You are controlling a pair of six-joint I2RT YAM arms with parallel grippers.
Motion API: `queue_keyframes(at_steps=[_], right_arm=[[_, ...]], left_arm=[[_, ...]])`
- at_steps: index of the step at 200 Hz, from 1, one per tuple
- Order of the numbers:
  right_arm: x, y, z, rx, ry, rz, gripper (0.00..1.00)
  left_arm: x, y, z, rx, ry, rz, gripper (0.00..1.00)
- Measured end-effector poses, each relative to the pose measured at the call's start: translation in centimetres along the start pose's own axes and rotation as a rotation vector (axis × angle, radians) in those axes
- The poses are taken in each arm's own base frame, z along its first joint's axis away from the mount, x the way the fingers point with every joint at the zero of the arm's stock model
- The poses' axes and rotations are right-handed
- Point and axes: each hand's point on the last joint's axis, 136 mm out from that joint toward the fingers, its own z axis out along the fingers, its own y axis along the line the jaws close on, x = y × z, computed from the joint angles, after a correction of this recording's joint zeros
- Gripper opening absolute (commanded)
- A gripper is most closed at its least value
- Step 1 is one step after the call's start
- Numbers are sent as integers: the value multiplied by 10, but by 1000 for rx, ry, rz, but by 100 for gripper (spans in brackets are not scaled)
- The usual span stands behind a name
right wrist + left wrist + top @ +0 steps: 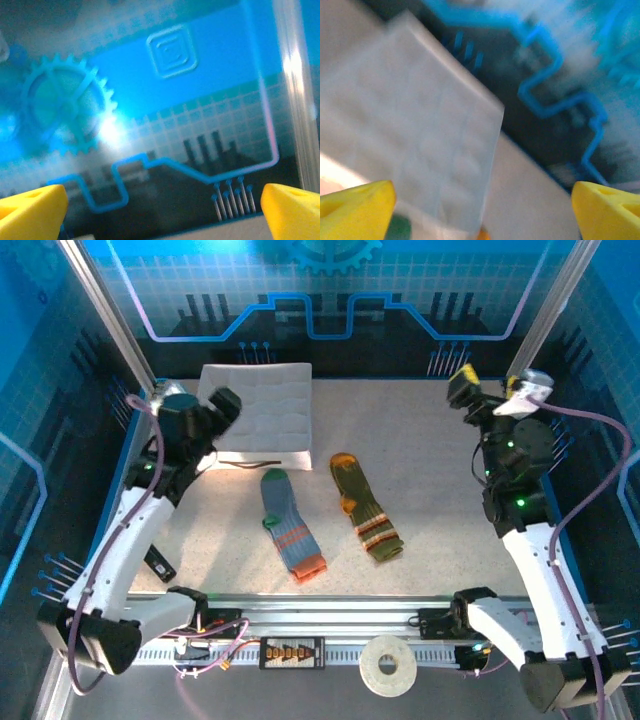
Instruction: Roll the socks
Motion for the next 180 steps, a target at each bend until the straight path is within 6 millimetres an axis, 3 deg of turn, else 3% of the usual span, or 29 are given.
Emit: queue_keyframes(at_steps=[12,24,32,49,62,74,110,142,180], right_arm=[[35,40,-5,-119,108,-79,95],[87,89,-22,-298,232,-223,88],[130,120,-47,-450,317,-340,84],[198,154,-103,-725,424,-553,80],[239,165,-147,-921,482,-692,80],[263,171,-178,-1064,511,-792,81],[313,189,-236,-1372,529,-1032,78],[359,182,-254,-1490,586,-1175,71],[401,178,-256,-1537,619,-1277,66]], left_arm=[[59,20,13,-83,196,-16,63],[120,51,16,-191,384,-20,52],[153,72,11,-263,483,-32,46],[193,112,1,-390,612,-78,36],[207,130,-2,-460,658,-115,33],[216,139,-1,-498,687,-132,32],[237,152,16,-562,747,-147,26],[247,164,24,-610,772,-137,22],[252,168,28,-618,787,-127,20]])
